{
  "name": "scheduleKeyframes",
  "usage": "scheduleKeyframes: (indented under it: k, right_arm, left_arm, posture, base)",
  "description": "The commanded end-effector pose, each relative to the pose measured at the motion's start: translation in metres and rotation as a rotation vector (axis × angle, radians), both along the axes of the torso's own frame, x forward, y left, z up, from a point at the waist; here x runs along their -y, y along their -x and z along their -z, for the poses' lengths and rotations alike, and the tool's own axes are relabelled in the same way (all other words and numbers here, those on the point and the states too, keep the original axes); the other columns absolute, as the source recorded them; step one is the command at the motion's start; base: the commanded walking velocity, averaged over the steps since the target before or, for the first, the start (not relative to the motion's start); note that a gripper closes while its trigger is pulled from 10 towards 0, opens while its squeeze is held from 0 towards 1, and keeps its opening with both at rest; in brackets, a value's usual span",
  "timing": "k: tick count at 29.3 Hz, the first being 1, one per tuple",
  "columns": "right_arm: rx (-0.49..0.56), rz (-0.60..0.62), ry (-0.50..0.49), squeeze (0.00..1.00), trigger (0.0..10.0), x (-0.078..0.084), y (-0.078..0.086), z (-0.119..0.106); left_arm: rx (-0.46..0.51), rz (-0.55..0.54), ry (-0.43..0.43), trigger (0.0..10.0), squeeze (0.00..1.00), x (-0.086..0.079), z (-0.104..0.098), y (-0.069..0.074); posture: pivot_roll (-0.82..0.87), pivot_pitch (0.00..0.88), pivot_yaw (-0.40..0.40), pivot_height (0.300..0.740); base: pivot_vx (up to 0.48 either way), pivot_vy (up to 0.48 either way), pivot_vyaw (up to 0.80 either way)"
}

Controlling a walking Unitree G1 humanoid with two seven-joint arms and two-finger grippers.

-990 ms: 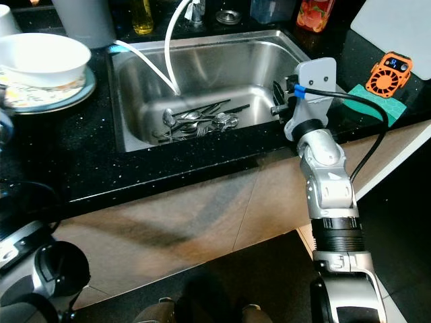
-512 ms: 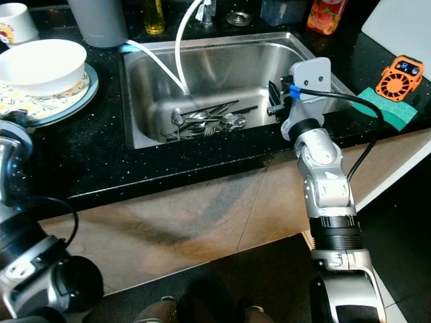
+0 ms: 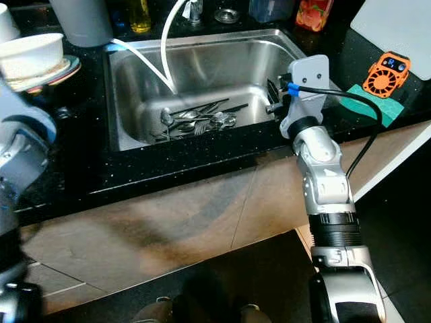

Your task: Kitchen organization

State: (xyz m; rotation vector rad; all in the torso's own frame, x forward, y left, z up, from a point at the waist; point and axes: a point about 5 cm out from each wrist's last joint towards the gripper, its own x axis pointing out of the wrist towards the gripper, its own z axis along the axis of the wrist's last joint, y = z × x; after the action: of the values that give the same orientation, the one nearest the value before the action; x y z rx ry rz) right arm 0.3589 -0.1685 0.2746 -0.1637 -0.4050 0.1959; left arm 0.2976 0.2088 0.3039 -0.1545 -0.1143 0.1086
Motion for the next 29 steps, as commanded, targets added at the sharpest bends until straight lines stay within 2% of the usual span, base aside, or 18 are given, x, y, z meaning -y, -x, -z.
scheduleKeyframes:
  k: [1,2,3,4,5,8,9,10,11,12,13,14,17,18,21,22,25,29]
  right_arm:
    - [0.012,0.012,0.001,0.0,10.0,0.004,0.001,-0.001]
    - [0.012,0.016,-0.001,0.0,10.0,0.004,0.001,-0.001]
    - [0.012,0.016,-0.001,0.0,10.0,0.004,0.001,-0.001]
    - [0.012,0.022,-0.005,0.0,10.0,0.005,0.002,0.0]
    - [0.013,0.023,-0.005,0.0,10.0,0.006,0.002,0.0]
    - [0.015,0.027,-0.006,0.0,10.0,0.007,0.002,-0.001]
    - [0.015,0.029,-0.006,0.0,10.0,0.007,0.002,-0.001]
    - [0.016,0.033,-0.007,0.0,10.0,0.008,0.002,-0.001]
    - [0.016,0.034,-0.008,0.0,10.0,0.008,0.002,-0.001]
    - [0.016,0.034,-0.008,0.0,10.0,0.008,0.002,-0.001]
    - [0.016,0.034,-0.008,0.0,10.0,0.008,0.002,-0.001]
    - [0.016,0.034,-0.009,0.0,10.0,0.008,0.002,-0.001]
    - [0.019,0.034,-0.015,0.0,10.0,0.006,0.002,-0.001]
    - [0.019,0.034,-0.015,0.0,10.0,0.006,0.002,-0.001]
    - [0.023,0.033,-0.031,0.0,10.0,0.006,0.003,-0.001]
    - [0.023,0.033,-0.031,0.0,10.0,0.006,0.003,-0.001]
    - [0.025,0.032,-0.047,0.0,10.0,0.008,0.005,-0.002]
    - [0.024,0.035,-0.061,0.0,10.0,0.01,0.006,-0.003]
  left_arm:
    - [-0.088,0.157,-0.049,10.0,0.0,0.014,0.011,0.001]
    - [-0.119,0.241,-0.09,10.0,0.0,0.022,0.016,0.004]
    - [-0.119,0.241,-0.09,10.0,0.0,0.022,0.016,0.004]
    - [-0.166,0.415,-0.133,10.0,0.0,0.04,0.025,0.012]
    - [-0.144,0.472,-0.177,10.0,0.0,0.048,0.024,0.017]
    - [-0.078,0.531,-0.247,10.0,0.0,0.053,0.015,0.02]
    - [-0.058,0.506,-0.273,10.0,0.0,0.048,0.011,0.017]
    - [-0.041,0.391,-0.39,10.0,0.0,0.029,0.003,0.004]
    - [-0.042,0.366,-0.425,10.0,0.0,0.023,0.001,0.001]
    - [-0.045,0.316,-0.5,10.0,0.0,0.012,-0.002,-0.005]
    - [-0.045,0.316,-0.5,10.0,0.0,0.012,-0.002,-0.005]
    - [-0.048,0.287,-0.549,10.0,0.0,0.005,-0.004,-0.008]
    - [-0.062,0.181,-0.727,10.0,0.0,-0.027,-0.016,-0.023]
    - [-0.062,0.181,-0.727,10.0,0.0,-0.027,-0.016,-0.023]
    - [-0.139,0.164,-0.869,10.0,0.0,-0.049,-0.014,-0.036]
    - [-0.139,0.164,-0.869,10.0,0.0,-0.049,-0.014,-0.036]
    - [-0.197,0.128,-0.985,10.0,0.0,-0.068,-0.013,-0.055]
    - [-0.203,0.059,-1.059,10.0,0.0,-0.076,-0.021,-0.07]
  posture:
    - [0.16,0.18,-0.036,0.74]
    - [0.16,0.18,-0.036,0.74]
    - [0.16,0.18,-0.036,0.74]
    - [0.16,0.181,-0.031,0.74]
    - [0.16,0.182,-0.028,0.74]
    - [0.16,0.182,-0.028,0.74]
    - [0.15,0.18,-0.029,0.74]
    - [0.15,0.179,-0.028,0.74]
    - [0.15,0.179,-0.028,0.74]
    - [0.16,0.179,-0.028,0.74]
    - [0.16,0.179,-0.028,0.74]
    - [0.16,0.18,-0.028,0.74]
    - [0.16,0.181,-0.02,0.74]
    - [0.16,0.181,-0.02,0.74]
    - [0.16,0.182,-0.016,0.74]
    - [0.16,0.182,-0.016,0.74]
    - [0.15,0.183,-0.011,0.74]
    - [0.15,0.183,-0.007,0.74]
  base:
    - [0.0,0.0,0.0]
    - [0.0,0.0,0.0]
    - [0.0,0.0,0.0]
    - [0.0,0.0,0.0]
    - [0.0,0.0,0.0]
    - [0.0,0.0,0.0]
    - [0.0,0.0,0.0]
    - [0.0,0.0,0.0]
    - [0.0,0.0,0.0]
    - [0.0,0.0,0.0]
    - [0.0,0.0,0.0]
    - [0.0,0.0,0.0]
    - [0.0,0.0,0.0]
    - [0.0,0.0,0.0]
    - [0.0,0.0,0.0]
    - [0.0,0.0,0.0]
    - [0.0,0.0,0.0]
    - [0.0,0.0,0.0]
